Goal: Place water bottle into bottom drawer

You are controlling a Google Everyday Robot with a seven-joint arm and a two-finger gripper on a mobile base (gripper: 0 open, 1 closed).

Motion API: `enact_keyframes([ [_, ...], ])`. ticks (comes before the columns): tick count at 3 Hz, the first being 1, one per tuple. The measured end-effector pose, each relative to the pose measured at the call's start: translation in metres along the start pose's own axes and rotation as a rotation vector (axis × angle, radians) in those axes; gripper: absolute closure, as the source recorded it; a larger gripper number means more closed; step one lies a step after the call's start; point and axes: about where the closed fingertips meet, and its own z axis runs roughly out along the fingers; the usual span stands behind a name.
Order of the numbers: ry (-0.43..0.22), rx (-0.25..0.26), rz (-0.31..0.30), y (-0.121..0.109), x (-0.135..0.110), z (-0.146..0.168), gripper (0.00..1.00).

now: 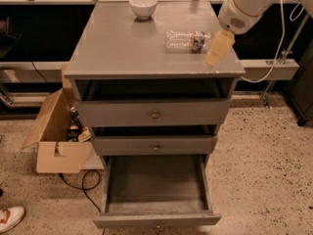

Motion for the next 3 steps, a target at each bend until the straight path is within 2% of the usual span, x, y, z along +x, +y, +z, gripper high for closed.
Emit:
enact_keyframes([
  [2, -0.054, -0.003, 0.086, -0.046, -0.026, 0.059, 0.00],
  [3, -0.082, -0.034, 0.132, -0.065, -0.037, 0.102, 0.00],
])
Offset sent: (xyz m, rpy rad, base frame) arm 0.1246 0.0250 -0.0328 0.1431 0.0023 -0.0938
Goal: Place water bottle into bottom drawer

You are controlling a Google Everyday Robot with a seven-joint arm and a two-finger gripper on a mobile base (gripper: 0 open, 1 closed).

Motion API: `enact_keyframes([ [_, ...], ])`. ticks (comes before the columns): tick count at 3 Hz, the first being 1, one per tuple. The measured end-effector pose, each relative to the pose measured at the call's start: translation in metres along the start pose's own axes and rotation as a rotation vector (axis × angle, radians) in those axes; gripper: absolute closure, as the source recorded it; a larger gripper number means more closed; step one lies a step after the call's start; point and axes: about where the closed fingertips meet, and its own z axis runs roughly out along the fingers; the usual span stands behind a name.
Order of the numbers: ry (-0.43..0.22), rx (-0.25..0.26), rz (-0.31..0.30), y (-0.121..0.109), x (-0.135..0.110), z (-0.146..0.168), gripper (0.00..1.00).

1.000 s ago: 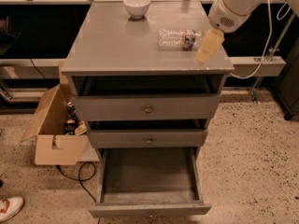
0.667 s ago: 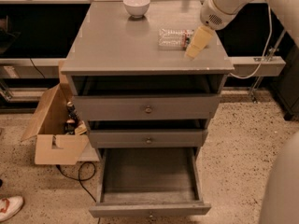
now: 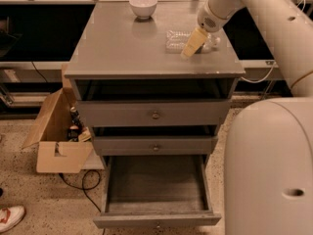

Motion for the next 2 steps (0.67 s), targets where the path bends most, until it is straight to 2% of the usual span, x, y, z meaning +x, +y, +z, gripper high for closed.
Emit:
enact_keyframes([
  [1, -0.040, -0.024, 0.032, -0.008, -0.008, 0.022, 0.00],
  [2, -0.085, -0.069, 0.042, -0.007, -0.023, 0.047, 0.11],
])
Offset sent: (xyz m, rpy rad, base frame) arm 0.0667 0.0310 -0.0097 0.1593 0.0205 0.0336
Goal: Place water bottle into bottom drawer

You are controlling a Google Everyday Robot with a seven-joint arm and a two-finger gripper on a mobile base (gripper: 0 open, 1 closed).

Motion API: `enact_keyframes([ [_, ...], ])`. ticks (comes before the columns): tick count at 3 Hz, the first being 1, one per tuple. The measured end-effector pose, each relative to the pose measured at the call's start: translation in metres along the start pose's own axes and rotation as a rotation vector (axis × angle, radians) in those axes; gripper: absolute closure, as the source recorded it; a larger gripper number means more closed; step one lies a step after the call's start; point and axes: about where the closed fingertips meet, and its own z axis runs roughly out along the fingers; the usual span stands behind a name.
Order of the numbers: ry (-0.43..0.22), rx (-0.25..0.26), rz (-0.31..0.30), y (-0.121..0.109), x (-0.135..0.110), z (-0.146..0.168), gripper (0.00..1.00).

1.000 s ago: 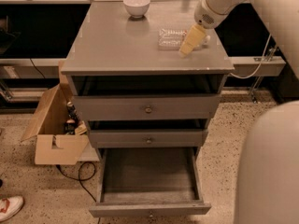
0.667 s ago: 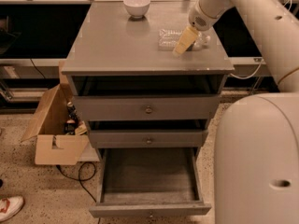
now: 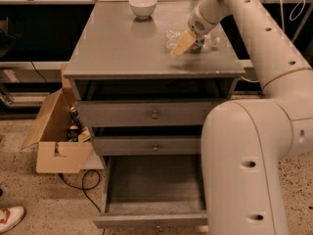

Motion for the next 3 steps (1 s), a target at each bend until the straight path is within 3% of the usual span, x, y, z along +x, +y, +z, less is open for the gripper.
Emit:
enact_keyframes([
  [2, -0.006, -0.075, 0.001, 0.015, -0.003, 0.031, 0.57],
  [3, -0.007, -0.073, -0.001, 0.013, -0.005, 0.025, 0.89],
])
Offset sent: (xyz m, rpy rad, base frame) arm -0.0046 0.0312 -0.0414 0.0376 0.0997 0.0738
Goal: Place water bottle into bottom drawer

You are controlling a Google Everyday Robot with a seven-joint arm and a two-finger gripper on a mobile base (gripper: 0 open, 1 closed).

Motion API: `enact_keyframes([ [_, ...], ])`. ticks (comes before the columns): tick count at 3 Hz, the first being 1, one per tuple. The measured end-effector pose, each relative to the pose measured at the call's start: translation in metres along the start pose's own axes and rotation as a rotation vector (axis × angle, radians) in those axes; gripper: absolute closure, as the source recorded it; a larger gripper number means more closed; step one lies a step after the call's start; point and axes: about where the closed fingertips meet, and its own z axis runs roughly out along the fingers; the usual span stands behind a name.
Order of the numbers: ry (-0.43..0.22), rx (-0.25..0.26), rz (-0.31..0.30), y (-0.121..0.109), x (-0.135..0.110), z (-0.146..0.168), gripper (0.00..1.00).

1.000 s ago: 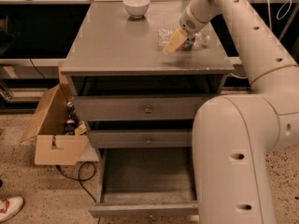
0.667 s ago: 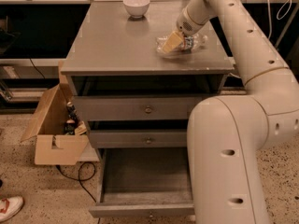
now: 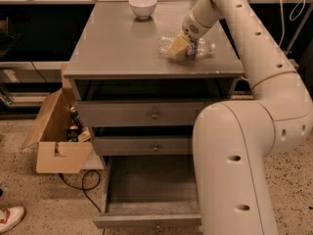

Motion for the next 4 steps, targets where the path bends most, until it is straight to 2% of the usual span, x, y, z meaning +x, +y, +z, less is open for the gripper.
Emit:
enact_keyframes([
  [1, 0.000, 0.000, 0.000, 0.000, -0.001, -0.001, 1.00],
  [2, -0.044, 0.004, -0.028, 0.008, -0.005, -0.031, 1.00],
  [3, -0.207, 0.098, -0.061, 0.019, -0.013, -0.125, 1.00],
  [4, -0.410, 0.167, -0.058, 0.087, -0.038, -0.242, 1.00],
])
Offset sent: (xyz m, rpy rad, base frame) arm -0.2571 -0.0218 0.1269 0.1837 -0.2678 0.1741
